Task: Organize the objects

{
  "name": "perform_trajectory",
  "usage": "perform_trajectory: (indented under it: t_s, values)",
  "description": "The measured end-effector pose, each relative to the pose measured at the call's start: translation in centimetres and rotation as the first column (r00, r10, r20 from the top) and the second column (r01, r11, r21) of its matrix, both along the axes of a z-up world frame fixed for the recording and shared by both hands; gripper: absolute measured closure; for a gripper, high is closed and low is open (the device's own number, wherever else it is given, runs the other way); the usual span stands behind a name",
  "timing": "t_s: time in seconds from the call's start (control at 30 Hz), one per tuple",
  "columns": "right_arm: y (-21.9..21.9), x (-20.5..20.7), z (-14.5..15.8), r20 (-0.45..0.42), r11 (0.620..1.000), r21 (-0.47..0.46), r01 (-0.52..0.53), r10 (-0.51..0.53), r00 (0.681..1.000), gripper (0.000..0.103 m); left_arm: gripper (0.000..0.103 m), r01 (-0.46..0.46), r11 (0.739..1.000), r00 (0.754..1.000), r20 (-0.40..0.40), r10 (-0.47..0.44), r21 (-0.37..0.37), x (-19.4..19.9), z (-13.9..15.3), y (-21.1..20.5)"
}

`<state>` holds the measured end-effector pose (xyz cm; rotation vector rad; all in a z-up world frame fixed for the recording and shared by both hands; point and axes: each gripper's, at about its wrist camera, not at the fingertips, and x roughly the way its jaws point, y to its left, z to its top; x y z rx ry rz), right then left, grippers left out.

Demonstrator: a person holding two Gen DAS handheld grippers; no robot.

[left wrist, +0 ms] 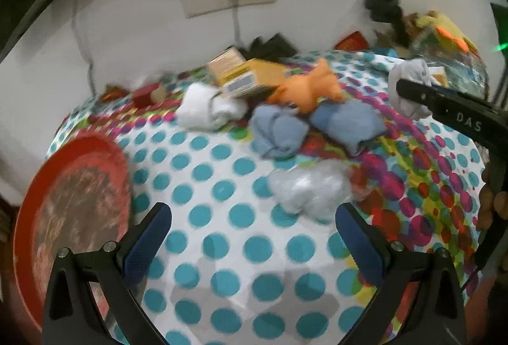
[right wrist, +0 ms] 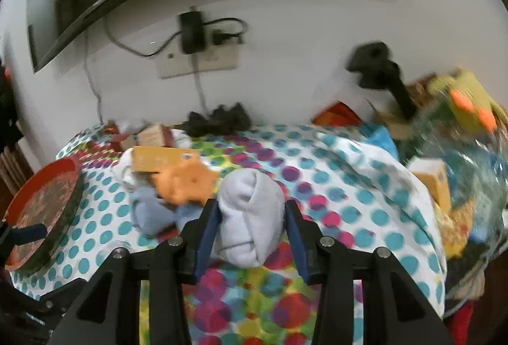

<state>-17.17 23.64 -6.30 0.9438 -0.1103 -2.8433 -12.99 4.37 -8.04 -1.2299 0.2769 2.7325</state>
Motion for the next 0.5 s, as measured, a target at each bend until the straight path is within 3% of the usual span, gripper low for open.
perform_trajectory:
  t_s: [0.1, 0.4, 0.5]
  values:
    - [2.1, 0.3, -0.9, 0.022, 0.998, -0.035, 0.044, -0.043, 0.999, 0.060, 0.000, 0.043, 0.999, 0.999, -0.002, -0.043, -0.033, -1.0, -0.2, 1.2]
    - [3.1, 0.5, -2.3, 0.031, 0.995, -0.050, 0.087, -0.085, 0.996, 0.060, 0.001, 0.071, 0.997, 0.994, 0.081, -0.072, 0.010, -3.9, -2.4, 2.9]
    - [2.9, 0.3, -2.7, 0.045, 0.995, -0.047, 0.091, -0.088, 0.995, 0.060, 0.012, 0.075, 0.997, 0.993, 0.090, -0.073, -0.015, -4.2, -3.3, 3.2]
